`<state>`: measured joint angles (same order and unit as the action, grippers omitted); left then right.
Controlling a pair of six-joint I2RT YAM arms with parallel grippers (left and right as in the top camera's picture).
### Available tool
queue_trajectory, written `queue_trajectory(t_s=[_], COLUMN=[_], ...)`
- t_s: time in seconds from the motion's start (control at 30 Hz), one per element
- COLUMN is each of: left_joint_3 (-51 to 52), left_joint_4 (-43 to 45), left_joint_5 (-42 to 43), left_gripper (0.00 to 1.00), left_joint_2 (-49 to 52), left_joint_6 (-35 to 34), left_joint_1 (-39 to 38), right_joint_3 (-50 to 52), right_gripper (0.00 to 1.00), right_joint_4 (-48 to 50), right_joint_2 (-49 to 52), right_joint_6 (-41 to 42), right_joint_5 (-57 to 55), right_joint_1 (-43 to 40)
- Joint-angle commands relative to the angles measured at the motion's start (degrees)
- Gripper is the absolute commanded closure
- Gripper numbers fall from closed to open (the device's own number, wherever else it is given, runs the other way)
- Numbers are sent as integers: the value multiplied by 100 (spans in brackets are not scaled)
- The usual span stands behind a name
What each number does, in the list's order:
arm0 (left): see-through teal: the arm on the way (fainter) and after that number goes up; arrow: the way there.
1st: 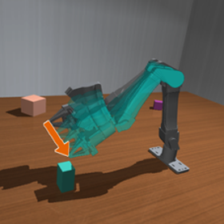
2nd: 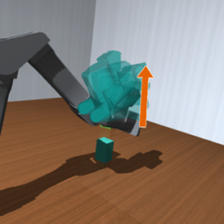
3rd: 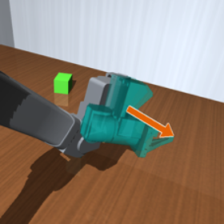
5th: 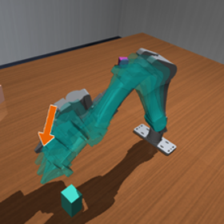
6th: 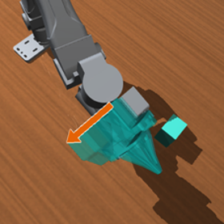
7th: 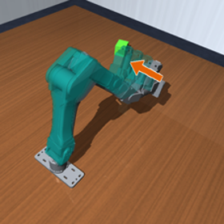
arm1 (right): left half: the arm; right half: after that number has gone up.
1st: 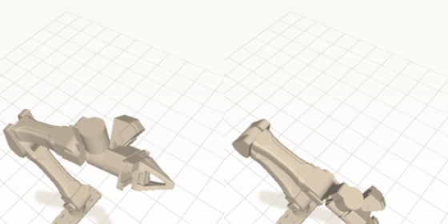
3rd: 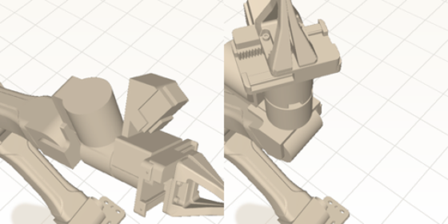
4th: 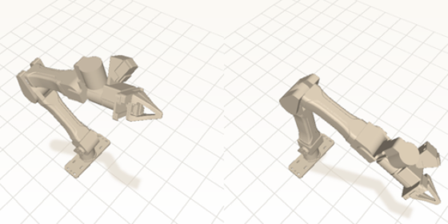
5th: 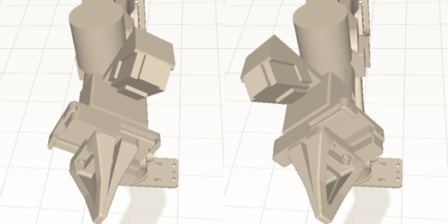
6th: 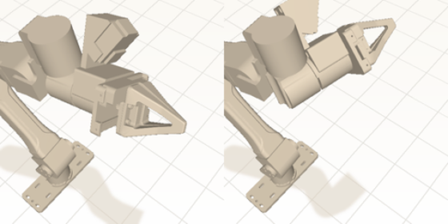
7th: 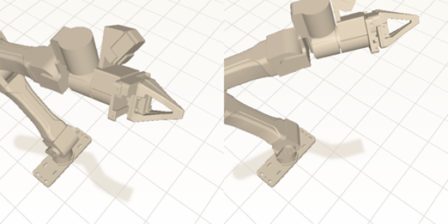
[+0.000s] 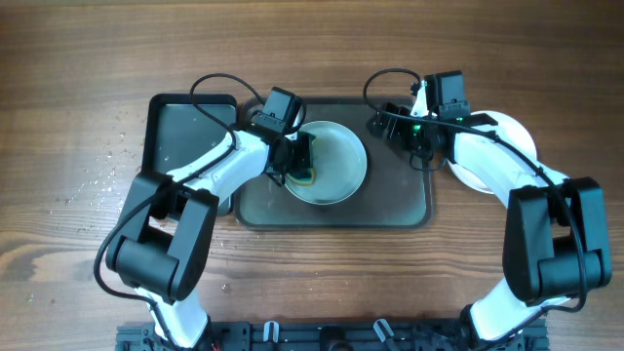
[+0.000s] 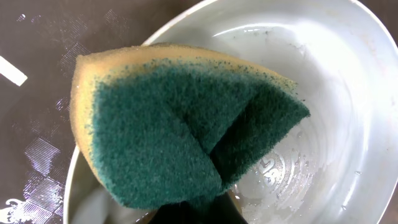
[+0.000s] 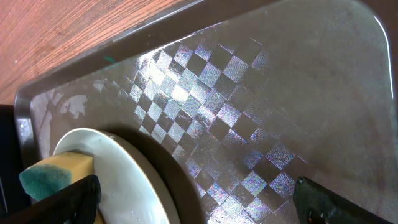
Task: Clean dirty plates on tray and stack at the side
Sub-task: 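Keep rubbing the sponge around the plate's center and rim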
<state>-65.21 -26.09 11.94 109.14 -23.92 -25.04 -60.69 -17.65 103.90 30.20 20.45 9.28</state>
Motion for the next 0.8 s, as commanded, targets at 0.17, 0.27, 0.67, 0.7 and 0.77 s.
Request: queue_trajectory(t_s=[0.17, 0.27, 0.67, 0.7, 0.77], left_joint_3=[48, 48, 48, 48, 48], left_joint_4=[83, 109, 98, 76, 2], left_joint_5=[153, 153, 227, 280, 308], left_gripper=[96, 96, 96, 96, 96], left_joint_2=[177, 177, 177, 177, 177], left_joint_6=[-50, -52, -55, -55, -52], left_joint_1=[-57, -57, -59, -59, -59], right_joint_3=[-109, -109, -109, -109, -109], right_gripper=[0, 0, 0, 0, 0], right_joint_4=[31, 31, 31, 31, 31], right_joint_2=[-125, -125, -125, -125, -125], right_joint_6=[-4, -2, -2, -2, -4], right_joint_5=[-116, -116, -116, -116, -116], right_joint_1=[17, 17, 17, 17, 17])
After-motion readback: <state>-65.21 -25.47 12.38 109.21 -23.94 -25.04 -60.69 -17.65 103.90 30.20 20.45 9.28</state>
